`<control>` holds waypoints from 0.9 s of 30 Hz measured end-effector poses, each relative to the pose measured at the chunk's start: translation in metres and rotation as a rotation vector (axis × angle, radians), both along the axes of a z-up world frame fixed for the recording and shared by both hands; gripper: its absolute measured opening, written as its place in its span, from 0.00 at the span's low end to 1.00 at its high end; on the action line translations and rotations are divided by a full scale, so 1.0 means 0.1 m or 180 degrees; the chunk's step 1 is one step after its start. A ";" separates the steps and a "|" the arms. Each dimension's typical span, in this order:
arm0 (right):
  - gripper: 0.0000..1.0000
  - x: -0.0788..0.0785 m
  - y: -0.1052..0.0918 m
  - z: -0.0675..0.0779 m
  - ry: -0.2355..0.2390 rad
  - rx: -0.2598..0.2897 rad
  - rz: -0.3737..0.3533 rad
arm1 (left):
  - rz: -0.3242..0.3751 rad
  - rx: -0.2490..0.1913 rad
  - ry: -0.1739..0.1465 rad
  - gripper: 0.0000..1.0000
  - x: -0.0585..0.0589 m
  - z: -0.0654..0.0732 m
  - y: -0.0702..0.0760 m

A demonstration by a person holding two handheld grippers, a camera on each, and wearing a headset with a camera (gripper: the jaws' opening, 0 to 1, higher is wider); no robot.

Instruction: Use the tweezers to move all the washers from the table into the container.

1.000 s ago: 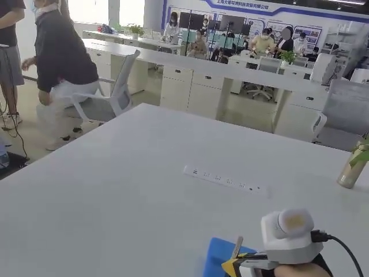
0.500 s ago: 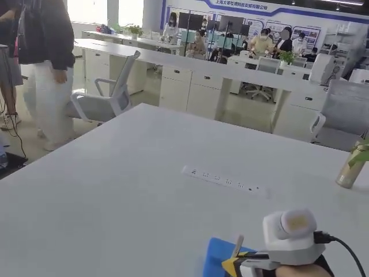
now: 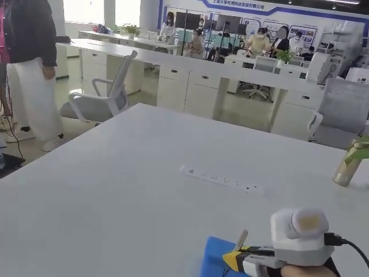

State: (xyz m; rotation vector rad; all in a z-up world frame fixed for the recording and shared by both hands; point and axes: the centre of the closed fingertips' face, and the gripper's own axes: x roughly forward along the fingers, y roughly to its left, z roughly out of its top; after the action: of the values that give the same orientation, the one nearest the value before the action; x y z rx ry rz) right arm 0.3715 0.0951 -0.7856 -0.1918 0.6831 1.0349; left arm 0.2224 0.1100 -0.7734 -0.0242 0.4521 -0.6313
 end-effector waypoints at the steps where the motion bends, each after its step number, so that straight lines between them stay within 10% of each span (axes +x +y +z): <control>1: 0.03 0.00 0.00 0.01 -0.0003 0.0001 0.0000 | -0.0003 0.0001 0.0002 0.83 0.00 0.00 0.00; 27: 0.03 -0.41 -0.10 0.52 -0.0119 0.0504 0.0015 | -0.0107 0.0027 0.0061 0.80 -0.04 -0.04 -0.05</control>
State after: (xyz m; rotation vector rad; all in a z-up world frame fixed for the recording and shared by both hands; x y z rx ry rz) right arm 0.3309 0.0847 -0.7338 -0.0751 0.5642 1.0822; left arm 0.2188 0.1048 -0.7774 -0.0146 0.4744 -0.6626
